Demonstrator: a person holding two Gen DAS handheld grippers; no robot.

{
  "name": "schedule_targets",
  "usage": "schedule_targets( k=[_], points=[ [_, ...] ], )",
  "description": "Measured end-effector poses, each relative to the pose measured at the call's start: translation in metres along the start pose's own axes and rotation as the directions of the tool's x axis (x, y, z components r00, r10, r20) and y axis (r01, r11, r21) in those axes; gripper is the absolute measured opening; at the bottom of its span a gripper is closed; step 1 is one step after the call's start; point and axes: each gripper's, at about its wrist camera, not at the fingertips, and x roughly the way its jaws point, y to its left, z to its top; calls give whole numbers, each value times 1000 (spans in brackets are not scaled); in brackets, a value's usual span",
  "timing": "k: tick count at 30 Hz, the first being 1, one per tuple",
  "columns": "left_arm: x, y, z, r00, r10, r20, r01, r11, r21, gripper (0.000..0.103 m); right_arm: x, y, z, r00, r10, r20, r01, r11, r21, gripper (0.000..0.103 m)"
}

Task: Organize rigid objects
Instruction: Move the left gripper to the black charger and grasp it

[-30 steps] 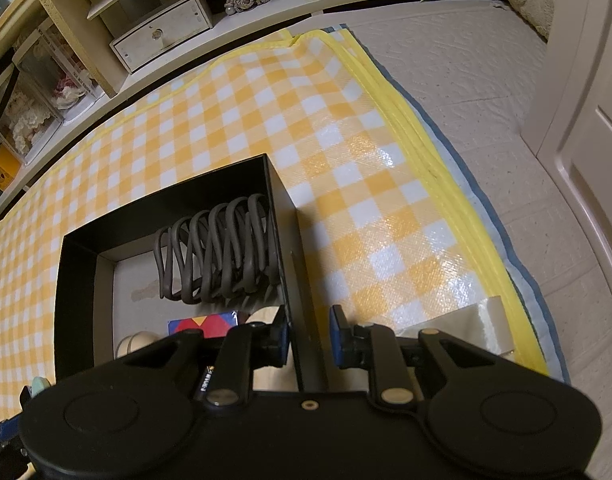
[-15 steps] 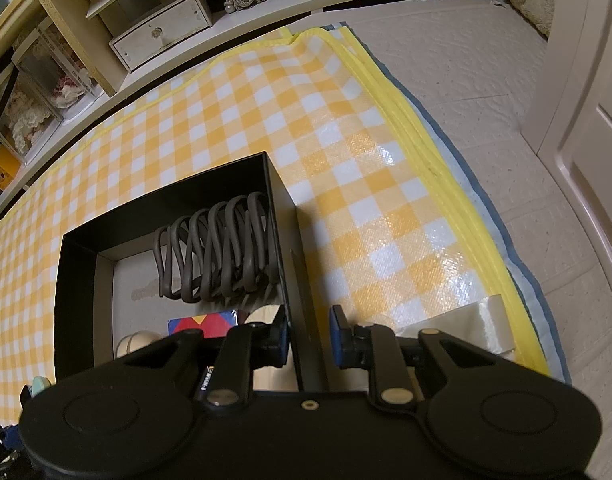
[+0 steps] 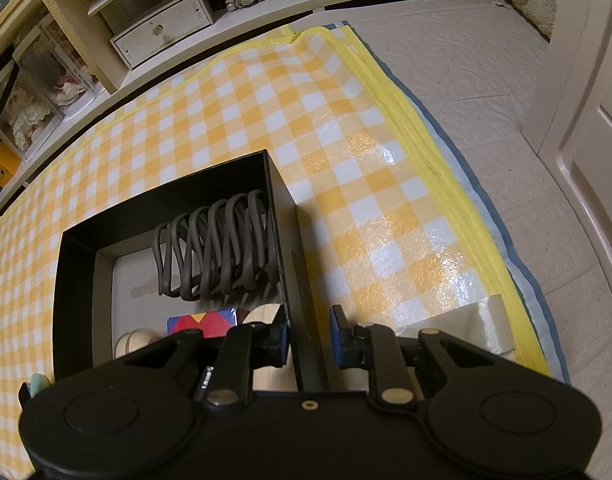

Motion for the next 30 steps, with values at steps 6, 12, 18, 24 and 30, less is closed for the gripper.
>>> schedule_targets(
  k=[6,12,18,24,30],
  points=[
    [11,18,16,999,46,-1,-46,997,69,103,0,1,0,1000,-5,1,5,1000,-12,22],
    [37,30,14,997,69,-43,-63,990,127,103,-1,0,1,1000,1,1,-1,1000,-15,18],
    [69,42,5,996,35,-82,-21,987,158,101,-1,6,2,1000,-2,0,2,999,-41,10],
    [97,45,0,996,-23,-81,42,972,233,86,-2,8,2,1000,-7,1,7,999,-49,10],
    [111,49,8,997,-68,-44,76,968,238,83,-2,9,2,1000,-12,3,12,998,-61,10]
  ],
)
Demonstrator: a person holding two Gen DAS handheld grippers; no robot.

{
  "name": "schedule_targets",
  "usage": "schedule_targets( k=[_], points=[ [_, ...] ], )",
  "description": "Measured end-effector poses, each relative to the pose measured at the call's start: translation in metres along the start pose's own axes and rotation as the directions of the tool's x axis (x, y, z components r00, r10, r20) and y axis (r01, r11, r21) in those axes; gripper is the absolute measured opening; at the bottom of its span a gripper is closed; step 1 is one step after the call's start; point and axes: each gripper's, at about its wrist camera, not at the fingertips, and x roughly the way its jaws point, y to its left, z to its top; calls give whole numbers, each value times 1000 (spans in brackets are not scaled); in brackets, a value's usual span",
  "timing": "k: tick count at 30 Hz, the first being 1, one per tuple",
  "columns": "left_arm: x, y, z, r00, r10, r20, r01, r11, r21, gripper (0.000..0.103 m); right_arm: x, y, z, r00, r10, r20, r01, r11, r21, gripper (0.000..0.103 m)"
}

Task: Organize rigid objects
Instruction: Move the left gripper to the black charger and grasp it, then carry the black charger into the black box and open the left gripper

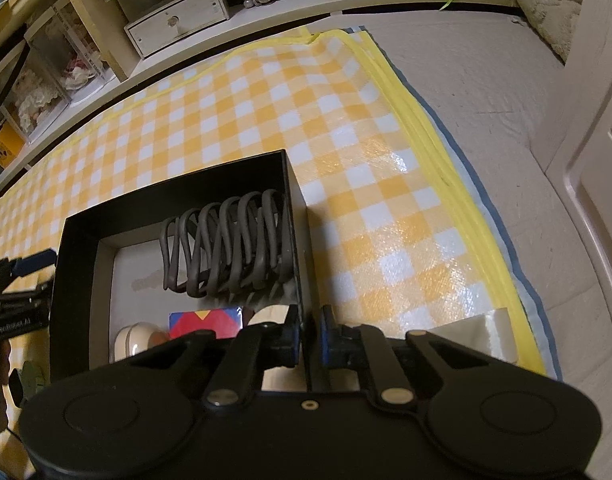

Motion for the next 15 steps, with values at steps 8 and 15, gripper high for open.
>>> schedule_targets(
  k=[8,15],
  points=[
    [6,8,-1,1000,-28,-3,28,999,39,82,0,1,0,1000,0,0,0,1000,-3,10],
    [9,7,-5,1000,4,-3,-4,995,99,63,-1,2,0,1000,0,0,0,1000,-5,10]
  ],
)
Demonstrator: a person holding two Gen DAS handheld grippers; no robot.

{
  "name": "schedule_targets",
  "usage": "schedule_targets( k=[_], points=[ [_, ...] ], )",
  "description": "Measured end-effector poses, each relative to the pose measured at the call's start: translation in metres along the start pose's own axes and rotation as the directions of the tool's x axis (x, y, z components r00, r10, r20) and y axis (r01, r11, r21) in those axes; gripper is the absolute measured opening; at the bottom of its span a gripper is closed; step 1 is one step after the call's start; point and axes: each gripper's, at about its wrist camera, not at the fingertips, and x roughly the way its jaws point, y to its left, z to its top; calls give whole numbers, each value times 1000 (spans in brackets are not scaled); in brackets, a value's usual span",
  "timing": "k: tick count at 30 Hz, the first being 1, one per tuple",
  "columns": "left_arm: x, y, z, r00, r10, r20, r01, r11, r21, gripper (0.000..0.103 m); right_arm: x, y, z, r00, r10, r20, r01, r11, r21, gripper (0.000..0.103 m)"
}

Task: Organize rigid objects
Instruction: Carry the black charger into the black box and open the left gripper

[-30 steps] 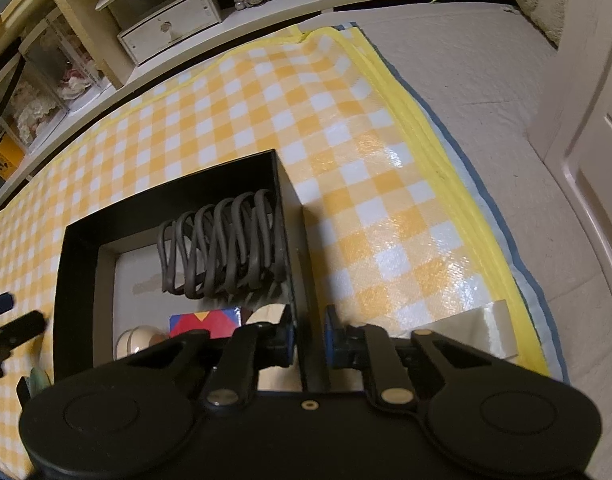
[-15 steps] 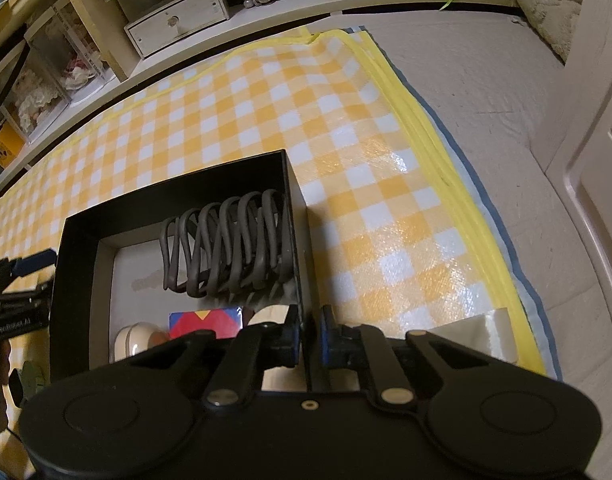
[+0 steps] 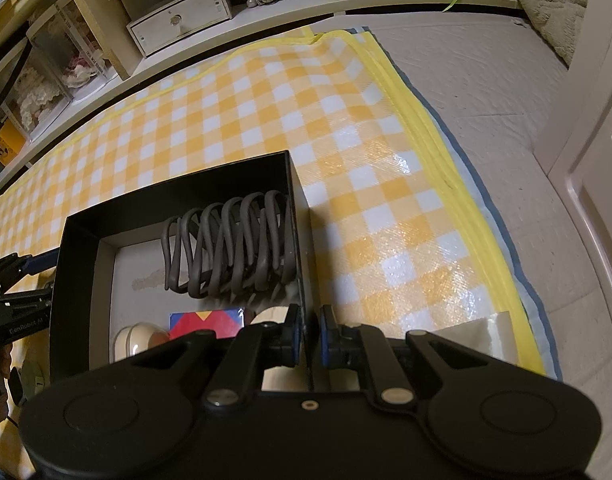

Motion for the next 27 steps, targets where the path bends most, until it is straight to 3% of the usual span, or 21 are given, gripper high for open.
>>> schedule_targets(
  k=[6,10,14,17,21,27],
  points=[
    [-5,-2,0,1000,5,15,-5,999,-32,62,1,0,1,1000,5,-2,-5,1000,4,10],
    [-25,-5,11,997,-12,78,17,997,-72,62,1,0,1,1000,6,-3,-6,1000,4,10],
    [-52,-22,25,988,-46,148,50,998,-26,62,1,-1,2,1000,6,-4,-6,1000,3,11],
    [-64,-38,34,984,-76,159,78,997,-8,62,1,-1,1,1000,7,-4,-7,1000,-1,10],
    [-70,-64,42,975,-143,172,132,989,71,62,1,-2,1,1000,8,-4,-8,1000,-2,10],
    [-37,-104,49,985,-165,40,148,949,278,62,0,-1,2,1000,13,-4,-13,1000,1,10]
  ],
)
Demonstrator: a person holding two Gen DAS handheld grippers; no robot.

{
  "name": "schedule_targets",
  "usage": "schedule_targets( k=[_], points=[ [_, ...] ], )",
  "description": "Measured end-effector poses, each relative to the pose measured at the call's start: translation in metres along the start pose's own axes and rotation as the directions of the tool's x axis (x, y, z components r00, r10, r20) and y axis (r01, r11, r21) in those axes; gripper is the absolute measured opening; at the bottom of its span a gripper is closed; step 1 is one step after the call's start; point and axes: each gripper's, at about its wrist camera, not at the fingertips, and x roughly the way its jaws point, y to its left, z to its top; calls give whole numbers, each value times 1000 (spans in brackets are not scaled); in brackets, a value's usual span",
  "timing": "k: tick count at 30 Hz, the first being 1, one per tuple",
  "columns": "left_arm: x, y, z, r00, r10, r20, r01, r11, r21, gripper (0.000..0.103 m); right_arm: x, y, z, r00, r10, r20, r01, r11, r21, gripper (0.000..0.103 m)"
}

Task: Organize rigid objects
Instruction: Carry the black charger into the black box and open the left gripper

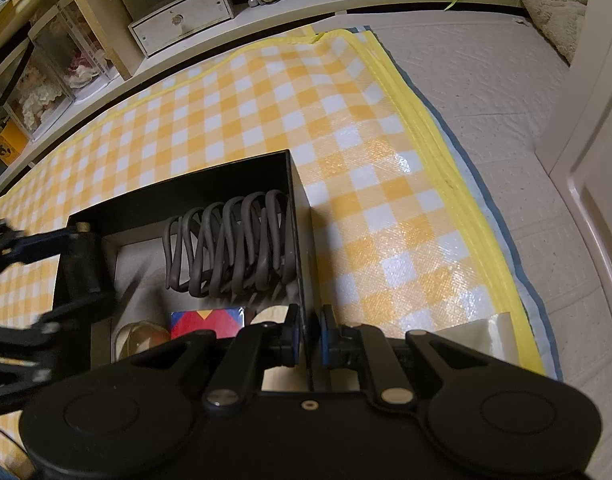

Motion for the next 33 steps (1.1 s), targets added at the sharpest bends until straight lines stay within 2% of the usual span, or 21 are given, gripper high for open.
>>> schedule_targets(
  k=[6,12,18,24,25,27,33],
  points=[
    [41,-2,5,996,-32,-87,40,995,91,62,0,-2,0,1000,9,0,-9,1000,4,10],
    [62,-8,9,983,-72,-168,103,977,187,62,0,-3,1,1000,13,-1,-13,1000,4,10],
    [71,-7,16,976,-106,-191,152,958,243,63,0,-4,1,1000,14,0,-14,1000,4,10],
    [71,-3,15,972,-120,-200,166,958,232,65,0,-3,1,1000,12,0,-12,1000,3,10],
    [71,-2,16,972,-126,-201,170,960,221,66,0,-4,1,1000,13,0,-13,1000,4,10],
    [68,1,17,966,-155,-209,195,963,186,80,0,-4,1,1000,14,-1,-14,1000,7,10],
    [56,-3,16,967,-142,-214,183,966,185,82,0,-4,2,1000,16,-1,-16,1000,9,10]
  ],
)
